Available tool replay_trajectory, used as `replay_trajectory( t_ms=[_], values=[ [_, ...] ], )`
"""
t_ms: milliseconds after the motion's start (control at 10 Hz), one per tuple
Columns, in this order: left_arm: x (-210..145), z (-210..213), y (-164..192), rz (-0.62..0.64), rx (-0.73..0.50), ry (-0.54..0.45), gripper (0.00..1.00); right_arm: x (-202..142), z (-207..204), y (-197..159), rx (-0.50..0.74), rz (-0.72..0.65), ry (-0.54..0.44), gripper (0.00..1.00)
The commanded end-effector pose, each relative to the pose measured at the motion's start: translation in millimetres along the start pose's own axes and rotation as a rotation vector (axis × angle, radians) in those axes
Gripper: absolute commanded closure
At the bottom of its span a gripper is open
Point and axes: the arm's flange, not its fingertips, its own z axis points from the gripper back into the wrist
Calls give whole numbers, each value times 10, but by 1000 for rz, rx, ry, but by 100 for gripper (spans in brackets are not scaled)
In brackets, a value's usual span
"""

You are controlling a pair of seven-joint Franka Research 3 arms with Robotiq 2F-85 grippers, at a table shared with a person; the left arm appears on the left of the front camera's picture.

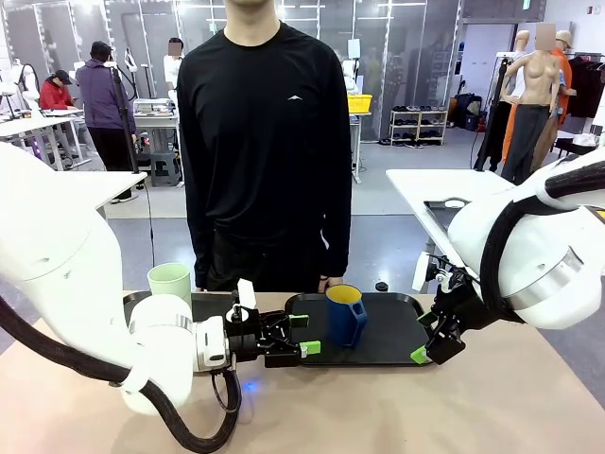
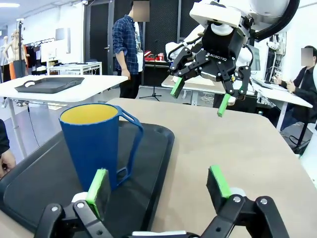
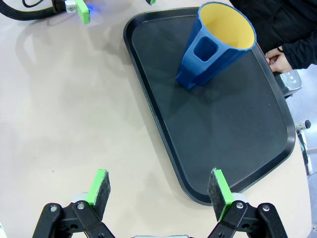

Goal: Sort and store the cups by type.
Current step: Pick up the Handle plastic cup and place it into the empty Flat Tray.

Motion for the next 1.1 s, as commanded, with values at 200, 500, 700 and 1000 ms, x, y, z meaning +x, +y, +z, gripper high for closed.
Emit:
replay_trajectory(
  t_ms=[200, 500, 700, 1000],
  values=[
    [-4, -17, 0, -23, 5, 7, 0, -14, -10, -6, 1, 5, 3, 0],
    [-4, -17, 0, -23, 5, 7, 0, -14, -10, -6, 1, 5, 3, 0],
    [-4, -17, 0, -23, 5, 7, 0, -14, -10, -6, 1, 5, 3, 0],
    [-4, -17, 0, -23, 5, 7, 0, -14, -10, -6, 1, 5, 3, 0]
  ],
)
